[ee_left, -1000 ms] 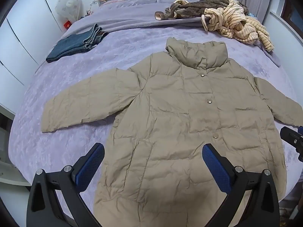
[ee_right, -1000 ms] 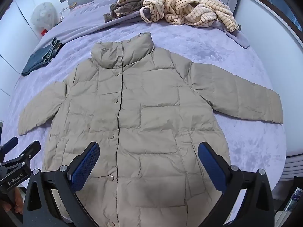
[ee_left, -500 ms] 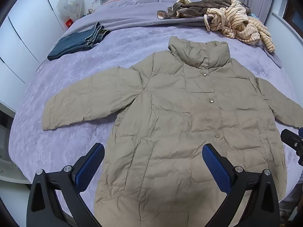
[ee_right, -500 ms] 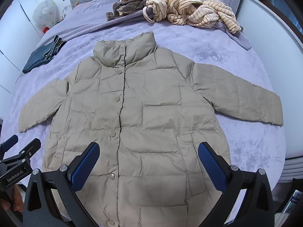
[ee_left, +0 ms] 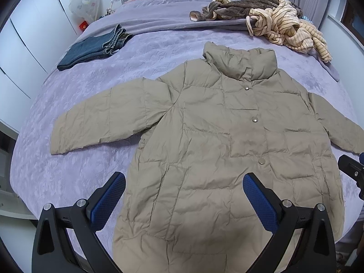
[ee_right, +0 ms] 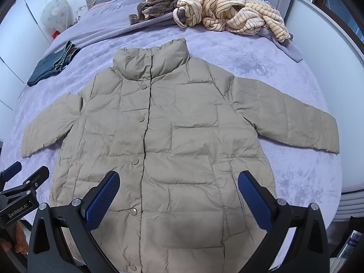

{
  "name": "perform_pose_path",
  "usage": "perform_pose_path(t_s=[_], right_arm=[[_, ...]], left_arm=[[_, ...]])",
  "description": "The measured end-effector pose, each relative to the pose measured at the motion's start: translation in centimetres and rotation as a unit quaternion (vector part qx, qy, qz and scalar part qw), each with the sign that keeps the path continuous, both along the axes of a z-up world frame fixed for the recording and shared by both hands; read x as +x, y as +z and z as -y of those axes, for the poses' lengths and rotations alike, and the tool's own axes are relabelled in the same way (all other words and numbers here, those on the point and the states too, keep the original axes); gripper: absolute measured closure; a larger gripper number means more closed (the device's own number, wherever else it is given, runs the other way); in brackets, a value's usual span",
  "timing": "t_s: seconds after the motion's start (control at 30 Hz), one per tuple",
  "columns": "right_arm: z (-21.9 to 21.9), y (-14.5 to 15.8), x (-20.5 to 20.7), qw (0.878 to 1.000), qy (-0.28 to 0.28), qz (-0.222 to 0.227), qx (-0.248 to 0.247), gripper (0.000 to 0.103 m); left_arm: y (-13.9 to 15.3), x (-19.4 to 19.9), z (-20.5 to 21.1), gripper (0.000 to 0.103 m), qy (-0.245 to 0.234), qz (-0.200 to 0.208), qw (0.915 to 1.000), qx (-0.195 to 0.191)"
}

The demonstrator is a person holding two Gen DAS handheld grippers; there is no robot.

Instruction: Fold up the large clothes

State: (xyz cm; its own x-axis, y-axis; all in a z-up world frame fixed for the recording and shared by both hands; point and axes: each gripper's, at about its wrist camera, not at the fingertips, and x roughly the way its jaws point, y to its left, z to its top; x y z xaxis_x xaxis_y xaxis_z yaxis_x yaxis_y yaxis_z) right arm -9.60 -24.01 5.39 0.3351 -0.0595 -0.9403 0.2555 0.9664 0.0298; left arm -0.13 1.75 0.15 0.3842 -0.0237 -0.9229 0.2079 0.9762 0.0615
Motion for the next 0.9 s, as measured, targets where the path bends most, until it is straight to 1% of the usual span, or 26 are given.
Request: perform_pose_path(t_s=[0.9], right_arm=[[0.07,0.12,-0.04,1.0,0.001,0.0,0.0,0.0]], left_arm=[[-0.11,-0.09,-0.07,0.0,0.0,0.0,1.0,0.0]])
